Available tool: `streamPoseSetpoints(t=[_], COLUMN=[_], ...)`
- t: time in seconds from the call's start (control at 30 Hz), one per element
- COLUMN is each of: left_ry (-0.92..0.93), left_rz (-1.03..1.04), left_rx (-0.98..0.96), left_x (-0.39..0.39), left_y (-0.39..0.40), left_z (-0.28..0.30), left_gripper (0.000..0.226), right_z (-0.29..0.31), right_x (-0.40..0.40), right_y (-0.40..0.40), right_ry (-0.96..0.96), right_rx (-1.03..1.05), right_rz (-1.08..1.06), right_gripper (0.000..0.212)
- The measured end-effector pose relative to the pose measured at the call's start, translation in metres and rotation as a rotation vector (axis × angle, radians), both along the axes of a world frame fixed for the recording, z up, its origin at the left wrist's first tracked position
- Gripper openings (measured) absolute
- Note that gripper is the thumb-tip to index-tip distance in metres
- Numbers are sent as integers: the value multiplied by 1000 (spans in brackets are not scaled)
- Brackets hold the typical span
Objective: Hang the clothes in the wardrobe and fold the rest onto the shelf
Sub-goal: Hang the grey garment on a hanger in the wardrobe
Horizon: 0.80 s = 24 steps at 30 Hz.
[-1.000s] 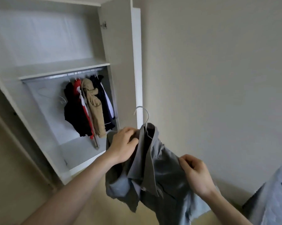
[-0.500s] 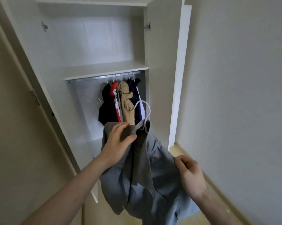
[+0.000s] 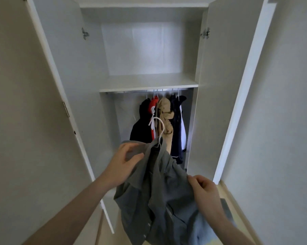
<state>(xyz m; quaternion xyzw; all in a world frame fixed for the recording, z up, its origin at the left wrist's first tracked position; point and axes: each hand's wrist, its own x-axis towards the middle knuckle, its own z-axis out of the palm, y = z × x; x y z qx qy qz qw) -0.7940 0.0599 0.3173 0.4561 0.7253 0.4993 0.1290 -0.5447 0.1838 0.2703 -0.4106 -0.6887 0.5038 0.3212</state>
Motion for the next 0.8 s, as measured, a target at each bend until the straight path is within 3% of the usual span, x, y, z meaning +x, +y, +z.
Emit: streamPoseSetpoints(t=[0.23, 0.8], left_ry=[-8, -369], left_rz=[119, 222], left_rx=[-137, -135], left_x=[-112, -321], left_y=[56, 220], left_z=[-18, -52], left_gripper=[28, 31], right_z=[-4, -17], right_x=[-71, -257], right_y=[58, 154], right_ry=[-58, -49], right_rx=[-49, -141], right_rz=[-86, -142], right_gripper=[44, 37])
